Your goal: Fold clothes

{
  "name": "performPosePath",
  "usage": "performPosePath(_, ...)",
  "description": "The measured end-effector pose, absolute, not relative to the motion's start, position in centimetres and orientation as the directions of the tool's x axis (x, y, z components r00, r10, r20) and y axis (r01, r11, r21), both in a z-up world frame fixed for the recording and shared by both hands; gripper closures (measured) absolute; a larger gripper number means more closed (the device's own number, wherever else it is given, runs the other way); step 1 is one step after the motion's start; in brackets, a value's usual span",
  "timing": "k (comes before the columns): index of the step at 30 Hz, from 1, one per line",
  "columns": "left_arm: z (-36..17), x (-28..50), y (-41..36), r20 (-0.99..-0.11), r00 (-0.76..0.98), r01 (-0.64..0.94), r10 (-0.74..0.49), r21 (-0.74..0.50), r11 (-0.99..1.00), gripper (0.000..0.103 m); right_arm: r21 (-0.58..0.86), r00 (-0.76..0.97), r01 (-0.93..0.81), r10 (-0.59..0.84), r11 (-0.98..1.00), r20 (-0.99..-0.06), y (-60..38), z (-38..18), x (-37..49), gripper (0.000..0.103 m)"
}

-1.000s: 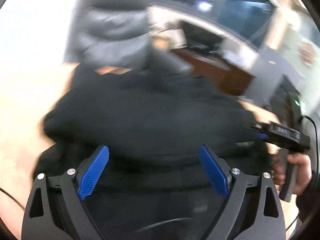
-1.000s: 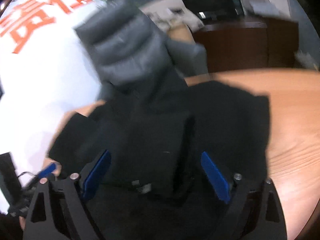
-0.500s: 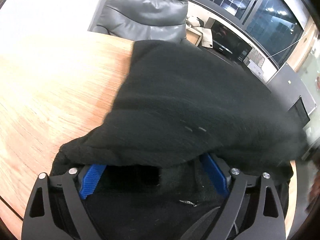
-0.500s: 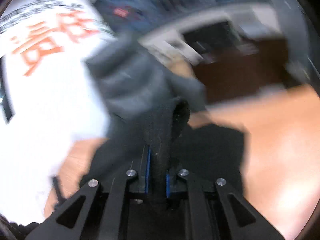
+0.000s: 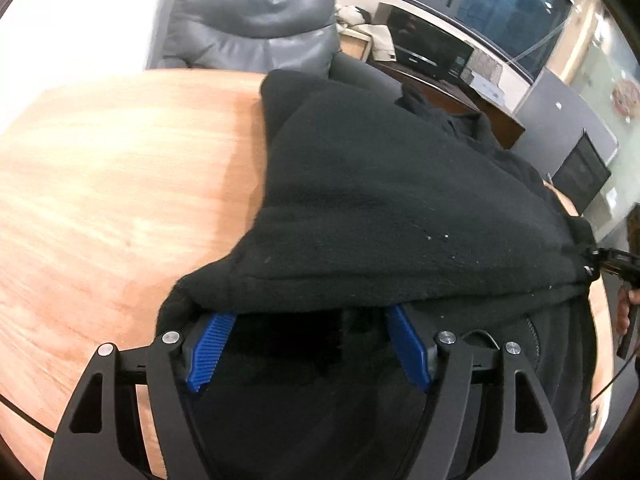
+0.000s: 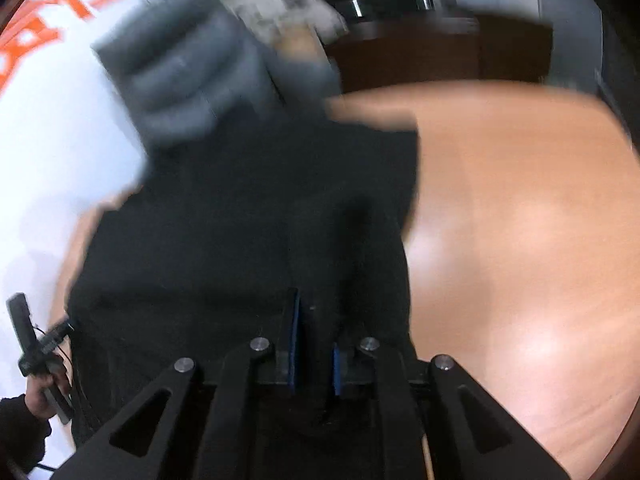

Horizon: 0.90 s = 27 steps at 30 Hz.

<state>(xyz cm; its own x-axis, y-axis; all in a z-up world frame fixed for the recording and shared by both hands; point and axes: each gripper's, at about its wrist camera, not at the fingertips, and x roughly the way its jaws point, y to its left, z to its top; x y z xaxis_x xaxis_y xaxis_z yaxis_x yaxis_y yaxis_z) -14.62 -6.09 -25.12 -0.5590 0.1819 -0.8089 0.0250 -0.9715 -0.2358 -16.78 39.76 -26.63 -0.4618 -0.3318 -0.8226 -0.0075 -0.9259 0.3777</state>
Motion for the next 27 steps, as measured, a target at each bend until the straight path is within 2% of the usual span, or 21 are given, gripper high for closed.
performPosePath(2,-24.9,-14.4,-6.7,-0.81,-0.56,0.056,0.177,-0.25,-0.967,0.033,0.374,-0.545,0.051,-0.34,-0.926,-0.767,39.1,-23.6,-15.8,0.09)
performPosePath(4,-24.2,-13.4,-6.2,-0.811,-0.565,0.036,0.151,-0.207,-0.978,0.034,0.365,-0.583,0.068,-0.333,-0.929,-0.741,38.7,-21.8,-15.3,0.09)
performPosePath(6,-22.5,-12.1,-4.8,-0.8,-0.574,-0.052,0.172,-0.174,-0.983,0.034,0.348,-0.457,0.016,-0.317,-0.937,-0.831,39.0,-24.6,-16.5,0.088)
performPosePath(8,-19.7,-11.0,-3.9,-0.772,-0.581,-0.134,0.259,-0.223,-0.966,0.03,0.337,-0.373,-0.014,-0.308,-0.941,-0.875,39.0,-26.2,-16.7,0.087)
performPosePath(9,-18.1,-10.9,-3.4,-0.745,-0.598,-0.175,0.294,-0.237,-0.956,0.027,0.323,-0.404,0.003,-0.297,-0.946,-0.865,38.8,-25.2,-16.3,0.083)
performPosePath(11,-14.7,-11.1,-2.5,-0.664,-0.669,-0.255,0.335,-0.219,-0.942,0.007,0.253,-0.478,0.011,-0.227,-0.967,-0.849,38.3,-22.5,-15.1,0.066)
performPosePath(13,-13.1,-12.4,-2.1,-0.623,-0.7,-0.285,0.348,-0.203,-0.937,0.001,0.19,-0.551,-0.007,-0.155,-0.982,-0.82,38.3,-19.8,-13.8,0.036)
performPosePath(14,-12.9,-13.9,-1.8,-0.611,-0.702,-0.309,0.366,-0.201,-0.929,0.001,0.167,-0.586,-0.003,-0.134,-0.986,-0.799,38.2,-18.4,-13.4,0.034)
performPosePath(16,-13.6,-15.9,-1.6,-0.612,-0.684,-0.341,0.396,-0.212,-0.916,0.001,0.15,-0.649,0.041,-0.141,-0.988,-0.748,37.6,-15.7,-12.8,0.034)
performPosePath(19,-18.3,-20.8,-0.7,-0.691,-0.593,-0.341,0.414,-0.25,-0.906,0.003,0.198,-0.664,0.203,-0.284,-0.959,-0.692,33.9,-14.0,-14.3,0.034)
performPosePath(21,-22.5,-22.1,-0.7,-0.773,-0.518,-0.306,0.366,-0.232,-0.923,0.009,0.168,-0.628,0.279,-0.312,-0.946,-0.713,30.7,-15.2,-16.3,0.034)
performPosePath(24,-25.1,-19.3,-0.5,-0.774,-0.556,-0.39,0.304,-0.081,-0.917,0.01,0.191,-0.538,0.236,-0.292,-0.953,-0.791,29.5,-21.0,-19.1,0.034)
performPosePath(26,-24.9,-18.4,-1.1,-0.774,-0.55,-0.392,0.314,-0.093,-0.915,0.01,0.223,-0.465,0.158,-0.272,-0.962,-0.843,30.8,-25.1,-19.4,0.048)
performPosePath(27,-24.9,-18.6,-1.1,-0.775,-0.546,-0.396,0.317,-0.094,-0.913,0.01,0.222,-0.481,0.156,-0.27,-0.963,-0.834,31.3,-25.4,-18.7,0.061)
